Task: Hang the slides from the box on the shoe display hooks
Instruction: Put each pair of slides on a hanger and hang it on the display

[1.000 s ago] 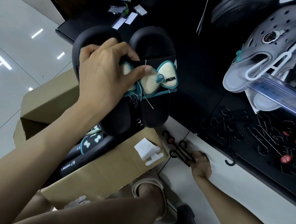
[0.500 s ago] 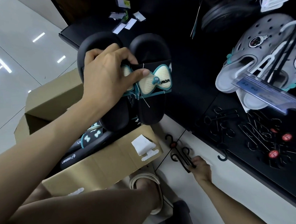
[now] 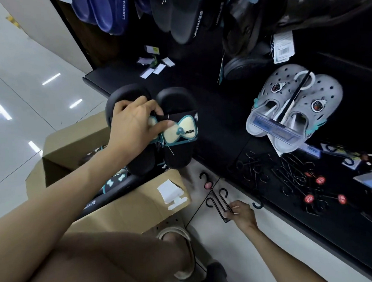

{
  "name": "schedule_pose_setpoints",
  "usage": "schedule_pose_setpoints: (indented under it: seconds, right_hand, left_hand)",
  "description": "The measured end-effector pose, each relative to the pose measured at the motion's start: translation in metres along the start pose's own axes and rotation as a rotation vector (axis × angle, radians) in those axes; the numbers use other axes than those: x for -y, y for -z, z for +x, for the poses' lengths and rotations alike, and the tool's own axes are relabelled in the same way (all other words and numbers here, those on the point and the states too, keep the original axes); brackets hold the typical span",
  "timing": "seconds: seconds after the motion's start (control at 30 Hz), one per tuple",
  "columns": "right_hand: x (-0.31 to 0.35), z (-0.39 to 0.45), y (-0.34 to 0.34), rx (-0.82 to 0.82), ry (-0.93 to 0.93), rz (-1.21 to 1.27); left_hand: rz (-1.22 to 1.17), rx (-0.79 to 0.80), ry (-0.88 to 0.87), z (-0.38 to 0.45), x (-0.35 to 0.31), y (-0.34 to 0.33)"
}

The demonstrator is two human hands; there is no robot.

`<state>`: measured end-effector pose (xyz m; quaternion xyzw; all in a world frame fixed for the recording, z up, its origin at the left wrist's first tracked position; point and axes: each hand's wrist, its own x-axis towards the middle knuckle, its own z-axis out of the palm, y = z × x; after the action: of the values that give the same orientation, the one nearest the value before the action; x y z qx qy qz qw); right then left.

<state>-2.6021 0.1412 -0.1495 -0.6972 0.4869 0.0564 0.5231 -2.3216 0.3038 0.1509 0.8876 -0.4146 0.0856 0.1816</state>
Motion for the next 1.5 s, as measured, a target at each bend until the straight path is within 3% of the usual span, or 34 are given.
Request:
schedule_pose_setpoints:
  seconds: [0.33, 1.03, 1.2, 1.27, 1.33, 1.5]
  right_hand:
    - [0.079, -0.027, 0.019, -0.026, 0.180, 0.102]
    - [0.388, -0.111, -0.021, 0.083, 0.713, 0.108]
    - [0.449, -0.135, -0.074, 0.234, 0.828, 0.057]
    - [0.461, -0.144, -0.101, 0.289, 0.853, 0.026]
    - [0.464, -0.151, -0.123, 0.305, 0.858, 0.048]
    - [0.464, -0.142, -0.140, 0.283, 0.880, 0.131]
  left_hand:
    - [-0.017, -0.105, 0.081, -0.021, 0.010, 0.029]
    - [-0.215, -0.436, 0.547, -0.085, 0.130, 0.144]
    - [-0.391, -0.497, 0.717, -0.113, 0.155, 0.143]
    - [-0.571, -0.526, 0.830, -0.124, 0.163, 0.137]
    - [-0.743, -0.562, 0.918, -0.126, 0.171, 0.137]
    - [-0.834, -0.625, 0.962, -0.125, 0.184, 0.143]
